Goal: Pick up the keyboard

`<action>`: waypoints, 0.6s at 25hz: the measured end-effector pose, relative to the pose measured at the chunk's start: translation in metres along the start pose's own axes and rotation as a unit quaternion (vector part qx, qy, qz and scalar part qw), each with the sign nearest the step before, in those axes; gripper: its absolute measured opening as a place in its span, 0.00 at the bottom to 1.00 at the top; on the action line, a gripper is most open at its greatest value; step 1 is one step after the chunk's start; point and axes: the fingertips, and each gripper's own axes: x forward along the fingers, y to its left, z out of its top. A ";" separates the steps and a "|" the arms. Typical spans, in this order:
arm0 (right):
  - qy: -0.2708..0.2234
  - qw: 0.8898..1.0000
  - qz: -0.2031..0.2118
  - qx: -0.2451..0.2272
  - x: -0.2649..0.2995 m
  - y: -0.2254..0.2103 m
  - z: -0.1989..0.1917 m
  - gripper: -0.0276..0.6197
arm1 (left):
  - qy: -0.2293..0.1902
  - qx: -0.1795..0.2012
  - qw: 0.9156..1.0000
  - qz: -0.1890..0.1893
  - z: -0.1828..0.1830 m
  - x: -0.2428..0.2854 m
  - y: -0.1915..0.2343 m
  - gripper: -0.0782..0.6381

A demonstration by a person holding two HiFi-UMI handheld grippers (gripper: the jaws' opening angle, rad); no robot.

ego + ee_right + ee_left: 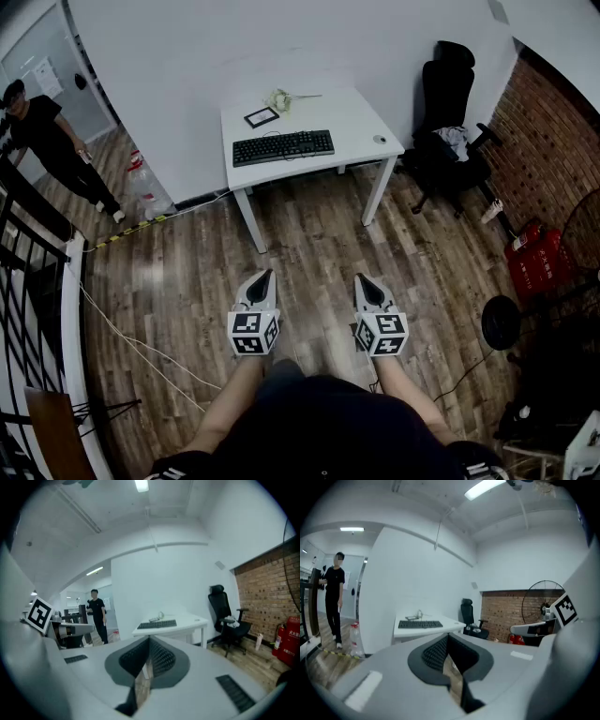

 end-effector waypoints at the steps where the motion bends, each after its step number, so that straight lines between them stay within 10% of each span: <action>1: -0.023 1.000 0.001 -0.006 -0.008 0.007 0.020 0.06 | -0.021 0.013 1.000 0.004 0.021 -0.012 -0.001 0.12; 7: -0.114 0.991 0.010 -0.066 -0.057 0.048 0.101 0.06 | -0.086 0.072 0.993 0.038 0.089 -0.083 -0.018 0.12; 15: -0.116 0.990 0.038 -0.074 -0.089 0.080 0.086 0.06 | -0.084 0.078 0.993 0.034 0.072 -0.124 -0.048 0.13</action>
